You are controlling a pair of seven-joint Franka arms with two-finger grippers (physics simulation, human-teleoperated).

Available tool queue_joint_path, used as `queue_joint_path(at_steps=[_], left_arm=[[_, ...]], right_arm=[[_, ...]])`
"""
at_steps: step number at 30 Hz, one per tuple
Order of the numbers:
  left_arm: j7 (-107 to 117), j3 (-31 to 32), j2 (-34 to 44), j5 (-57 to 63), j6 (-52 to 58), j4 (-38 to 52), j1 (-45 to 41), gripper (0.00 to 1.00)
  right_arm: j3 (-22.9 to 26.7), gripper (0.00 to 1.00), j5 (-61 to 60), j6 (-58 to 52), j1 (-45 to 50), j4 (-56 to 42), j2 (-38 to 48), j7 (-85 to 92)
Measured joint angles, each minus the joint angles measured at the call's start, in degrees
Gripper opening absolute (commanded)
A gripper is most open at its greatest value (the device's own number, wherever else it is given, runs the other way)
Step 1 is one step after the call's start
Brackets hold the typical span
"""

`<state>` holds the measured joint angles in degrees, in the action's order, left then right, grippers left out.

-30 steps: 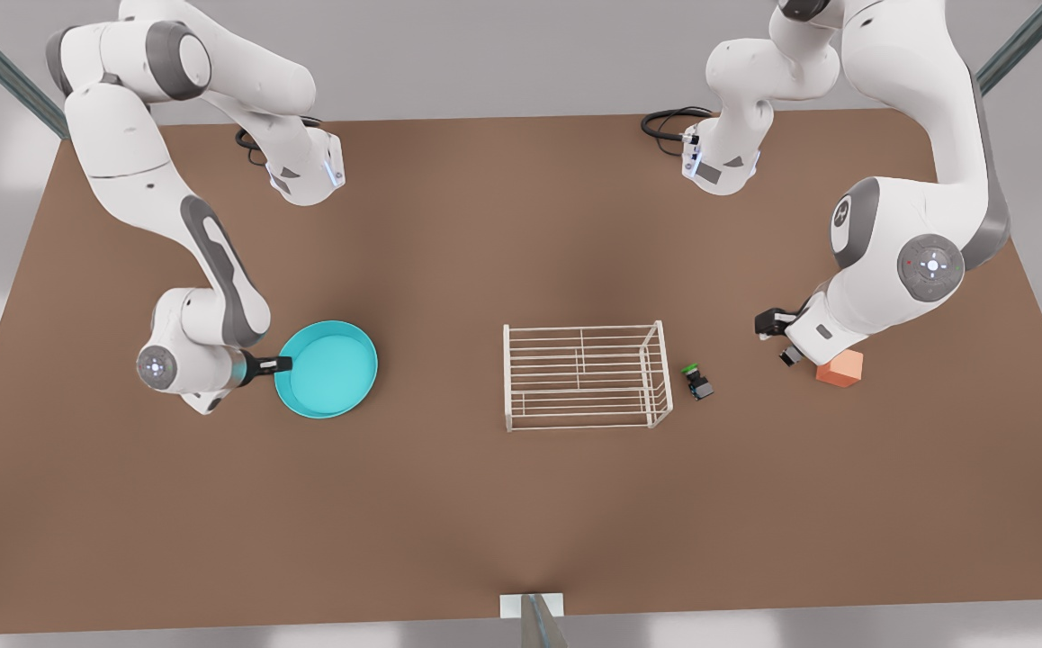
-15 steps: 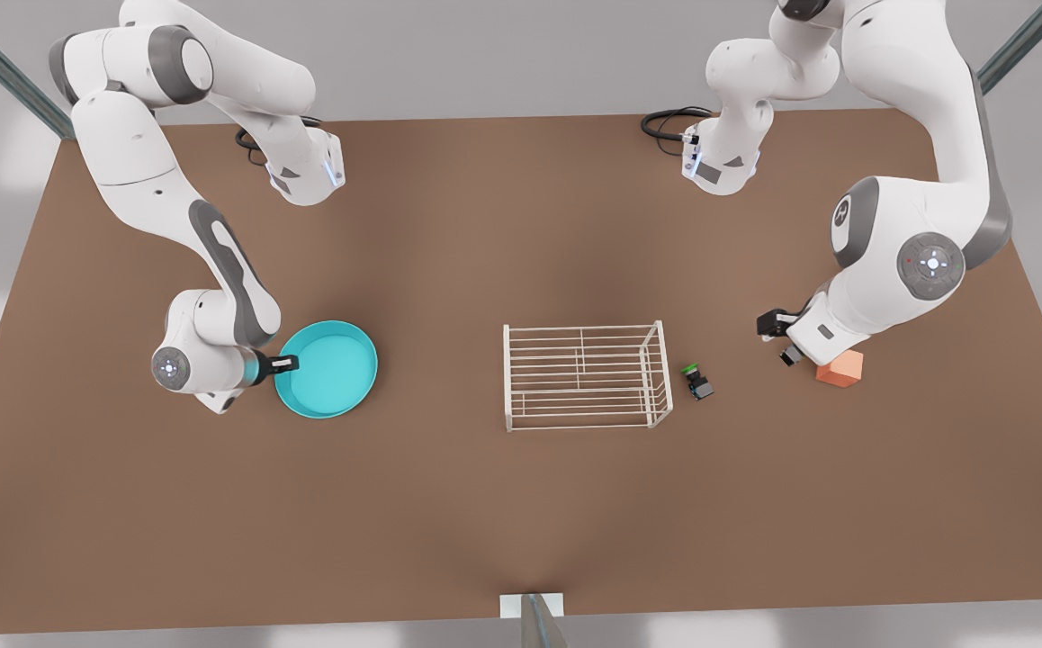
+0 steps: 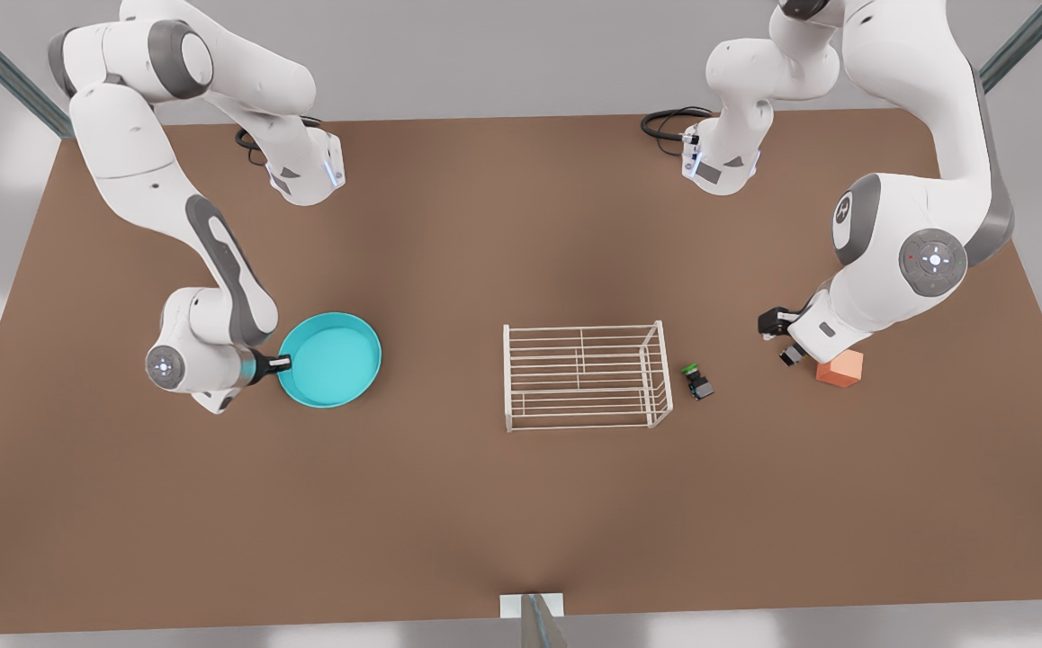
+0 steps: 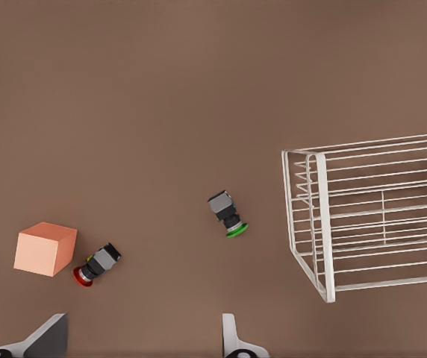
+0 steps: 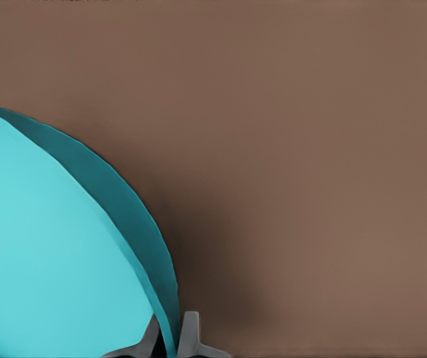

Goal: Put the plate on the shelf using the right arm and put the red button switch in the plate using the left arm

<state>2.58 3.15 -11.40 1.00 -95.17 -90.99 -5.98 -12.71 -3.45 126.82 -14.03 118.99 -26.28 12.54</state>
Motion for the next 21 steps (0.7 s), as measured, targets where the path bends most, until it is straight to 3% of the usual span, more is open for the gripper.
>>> queue_joint_path(at_steps=[11,21], left_arm=[[0.02,0.00,0.75,-0.01,0.36,-0.03,0.00,1.00],[-0.06,0.00,1.22,-0.05,0.79,-0.18,-0.09,1.00]], right_arm=[[-1.34,0.24,-3.85,-8.63,-0.43,-2.69,5.13,1.02],[-5.64,0.24,-13.98,-17.12,-0.08,-6.47,9.37,2.48]])
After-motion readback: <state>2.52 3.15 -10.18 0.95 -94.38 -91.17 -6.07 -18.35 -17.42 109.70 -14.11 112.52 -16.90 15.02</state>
